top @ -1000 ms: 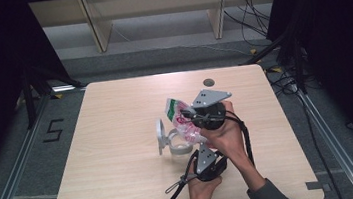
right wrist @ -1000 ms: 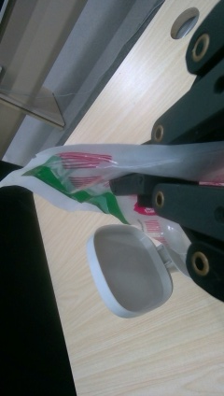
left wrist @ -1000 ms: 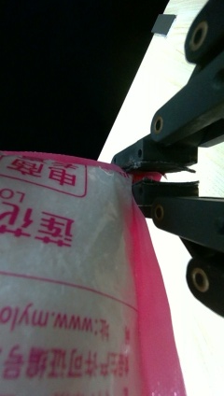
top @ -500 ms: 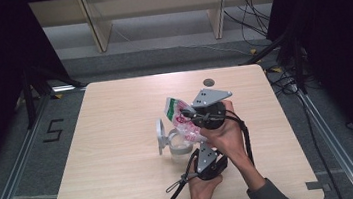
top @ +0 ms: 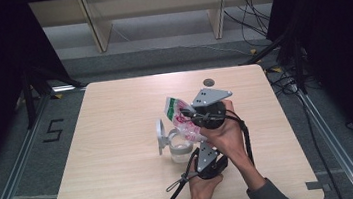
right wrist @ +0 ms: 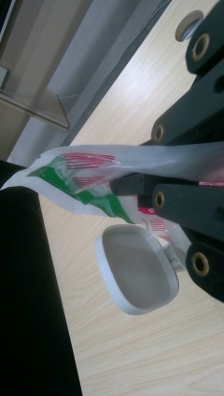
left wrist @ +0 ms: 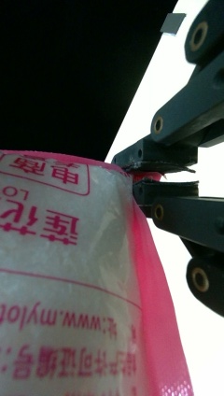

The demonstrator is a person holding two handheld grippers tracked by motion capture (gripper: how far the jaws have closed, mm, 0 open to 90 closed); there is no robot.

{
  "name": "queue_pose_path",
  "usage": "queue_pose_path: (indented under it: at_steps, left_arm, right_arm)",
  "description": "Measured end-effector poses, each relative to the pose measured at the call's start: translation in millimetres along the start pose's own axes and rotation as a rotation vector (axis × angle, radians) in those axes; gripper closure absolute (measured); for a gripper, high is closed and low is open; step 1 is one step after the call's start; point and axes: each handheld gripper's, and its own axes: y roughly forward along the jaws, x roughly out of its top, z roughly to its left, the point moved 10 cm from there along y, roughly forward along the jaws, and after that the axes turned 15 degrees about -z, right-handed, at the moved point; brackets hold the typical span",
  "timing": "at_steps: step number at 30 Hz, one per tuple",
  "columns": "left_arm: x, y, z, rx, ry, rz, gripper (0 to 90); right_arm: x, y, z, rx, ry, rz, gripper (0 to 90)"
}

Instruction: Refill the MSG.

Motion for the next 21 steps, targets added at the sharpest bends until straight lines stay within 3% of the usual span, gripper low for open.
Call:
queue_pose_path:
  at_steps: [6, 17, 20, 21]
  left_arm:
    - [1.1, 1.5, -0.4, -0.002, -0.002, -0.002, 83.5]
    - [0.8, 1.6, -0.3, 0.0, -0.004, -0.005, 83.5]
    - [1.6, 2.4, -0.2, 0.004, -0.005, -0.016, 83.5]
    - [0.9, 0.8, 0.5, 0.008, -0.001, 0.002, 83.5]
  right_arm:
    - [1.3, -0.5, 0.6, 0.002, -0.01, 0.0, 90.0]
    - [0.5, -0.6, 1.8, 0.008, 0.018, 0.004, 90.0]
    - [0.8, -0.1, 2.2, 0.014, 0.004, 0.004, 90.0]
    - [2.2, 0.5, 0.0, 0.008, -0.021, -0.007, 90.0]
